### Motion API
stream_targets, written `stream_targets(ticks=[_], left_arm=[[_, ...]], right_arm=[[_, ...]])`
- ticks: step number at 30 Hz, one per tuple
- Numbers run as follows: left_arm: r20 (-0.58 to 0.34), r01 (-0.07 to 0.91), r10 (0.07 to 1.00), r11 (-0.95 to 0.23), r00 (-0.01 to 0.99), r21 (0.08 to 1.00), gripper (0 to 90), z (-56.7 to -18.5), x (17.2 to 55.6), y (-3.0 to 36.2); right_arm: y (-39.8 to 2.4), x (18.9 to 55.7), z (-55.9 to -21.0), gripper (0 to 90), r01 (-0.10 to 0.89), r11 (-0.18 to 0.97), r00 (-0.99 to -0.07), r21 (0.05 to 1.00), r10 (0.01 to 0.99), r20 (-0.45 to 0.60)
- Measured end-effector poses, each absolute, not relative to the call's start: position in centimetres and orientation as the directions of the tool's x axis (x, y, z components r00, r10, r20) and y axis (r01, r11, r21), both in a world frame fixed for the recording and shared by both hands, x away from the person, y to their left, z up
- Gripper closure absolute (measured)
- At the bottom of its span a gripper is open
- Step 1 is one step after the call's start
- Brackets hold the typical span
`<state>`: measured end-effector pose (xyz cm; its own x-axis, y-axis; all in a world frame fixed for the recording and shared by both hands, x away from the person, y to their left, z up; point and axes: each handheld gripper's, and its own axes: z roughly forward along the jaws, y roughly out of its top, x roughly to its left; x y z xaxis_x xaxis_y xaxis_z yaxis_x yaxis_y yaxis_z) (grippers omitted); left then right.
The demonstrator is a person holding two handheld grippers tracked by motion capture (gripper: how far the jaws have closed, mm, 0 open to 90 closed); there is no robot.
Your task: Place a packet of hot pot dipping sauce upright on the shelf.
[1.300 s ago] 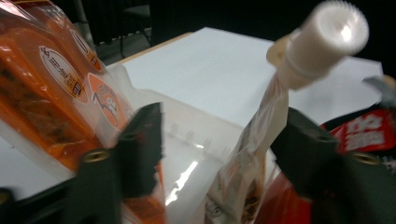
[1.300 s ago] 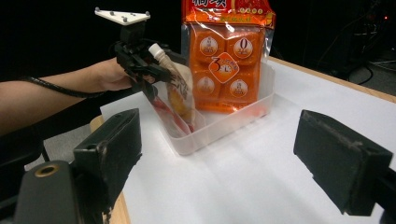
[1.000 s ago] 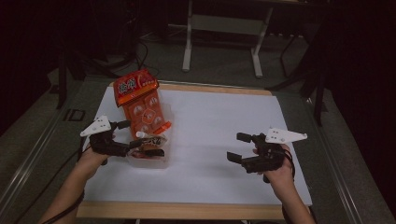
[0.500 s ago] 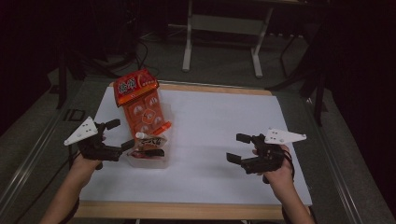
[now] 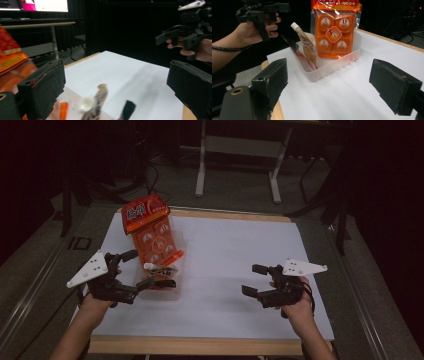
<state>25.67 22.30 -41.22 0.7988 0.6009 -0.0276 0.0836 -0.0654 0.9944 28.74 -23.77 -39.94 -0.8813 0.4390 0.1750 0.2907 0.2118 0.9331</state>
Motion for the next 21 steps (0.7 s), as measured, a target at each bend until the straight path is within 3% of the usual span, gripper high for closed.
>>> stream_targets(ticks=[21], left_arm=[[-0.04,0.099,0.424,-0.12,0.905,0.988,2.5,-43.2,23.4,14.9]], right_arm=[[-24.1,28.3,-41.0,15.0,0.307,0.23,-0.879,0.924,0.44,0.182]])
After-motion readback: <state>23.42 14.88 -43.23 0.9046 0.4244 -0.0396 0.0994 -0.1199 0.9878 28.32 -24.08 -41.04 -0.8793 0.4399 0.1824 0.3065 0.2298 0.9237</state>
